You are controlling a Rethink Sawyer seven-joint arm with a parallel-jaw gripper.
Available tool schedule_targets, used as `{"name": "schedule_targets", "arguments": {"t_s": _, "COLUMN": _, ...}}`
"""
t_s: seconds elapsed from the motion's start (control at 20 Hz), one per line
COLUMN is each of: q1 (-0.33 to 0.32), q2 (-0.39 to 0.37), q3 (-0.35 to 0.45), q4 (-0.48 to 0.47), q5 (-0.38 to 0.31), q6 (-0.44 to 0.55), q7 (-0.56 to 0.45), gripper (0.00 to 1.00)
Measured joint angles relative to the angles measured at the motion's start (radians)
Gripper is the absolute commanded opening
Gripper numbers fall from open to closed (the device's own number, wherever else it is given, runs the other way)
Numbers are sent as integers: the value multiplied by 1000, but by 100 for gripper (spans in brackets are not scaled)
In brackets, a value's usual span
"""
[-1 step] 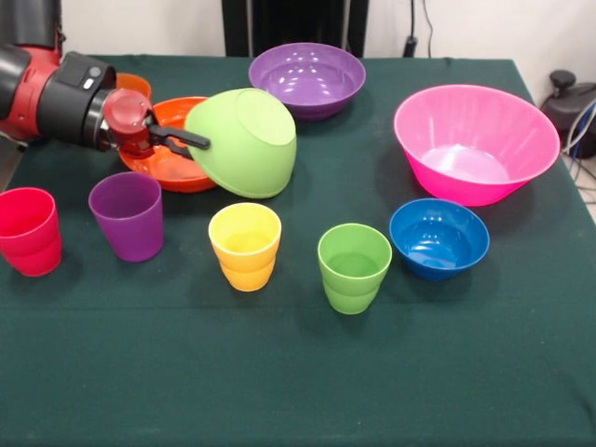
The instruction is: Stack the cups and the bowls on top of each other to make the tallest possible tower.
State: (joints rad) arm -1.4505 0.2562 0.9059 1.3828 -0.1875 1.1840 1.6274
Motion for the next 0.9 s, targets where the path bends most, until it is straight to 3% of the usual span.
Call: {"name": "schedule_targets", "arguments": {"t_s": 0.9, "q1": -12, "q2": 0, "q3": 2, "q4": -8, "q5": -25, "q6": 0, "q7": 0, "gripper": 100}}
